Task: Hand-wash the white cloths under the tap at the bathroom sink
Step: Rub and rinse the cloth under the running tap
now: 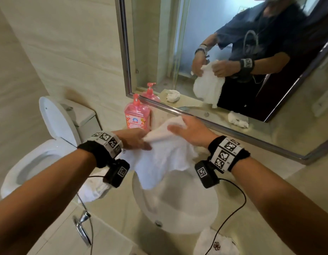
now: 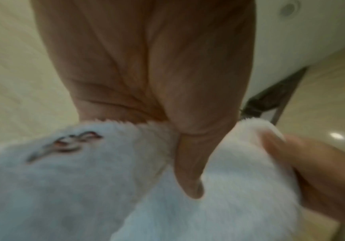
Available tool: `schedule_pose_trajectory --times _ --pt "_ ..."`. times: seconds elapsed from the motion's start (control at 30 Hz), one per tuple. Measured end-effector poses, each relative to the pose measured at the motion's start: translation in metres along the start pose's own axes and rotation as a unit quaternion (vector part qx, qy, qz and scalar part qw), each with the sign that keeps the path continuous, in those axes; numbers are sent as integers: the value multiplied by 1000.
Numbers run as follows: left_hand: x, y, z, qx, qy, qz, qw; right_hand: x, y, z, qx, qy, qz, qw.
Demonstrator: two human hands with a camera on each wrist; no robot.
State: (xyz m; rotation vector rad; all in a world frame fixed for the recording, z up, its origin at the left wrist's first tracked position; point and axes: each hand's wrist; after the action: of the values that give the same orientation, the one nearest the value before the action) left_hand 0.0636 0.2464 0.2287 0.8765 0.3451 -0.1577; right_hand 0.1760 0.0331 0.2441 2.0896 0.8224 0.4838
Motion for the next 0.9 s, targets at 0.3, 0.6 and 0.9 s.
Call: schedule_pose_trajectory --times 0.3,0.6,0.9 --pt "-10 -15 5 -448 -27 124 885 -14 -35 27 203 -124 67 969" --pt "-3 -22 50 -530 3 187 827 12 -87 -41 233 -142 168 947" --pt "0 -35 31 -474 -2 211 855 10 -100 -45 208 -156 180 949"
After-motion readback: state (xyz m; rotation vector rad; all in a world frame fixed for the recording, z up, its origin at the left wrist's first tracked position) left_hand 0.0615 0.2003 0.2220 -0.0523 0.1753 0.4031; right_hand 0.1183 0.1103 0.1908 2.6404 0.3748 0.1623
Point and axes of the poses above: each hand's wrist, its own x-axis towards the middle knuckle, its own y-axis out of the back of the hand, z = x × y, and after that the axes turned 7 degrees about -x, right-handed
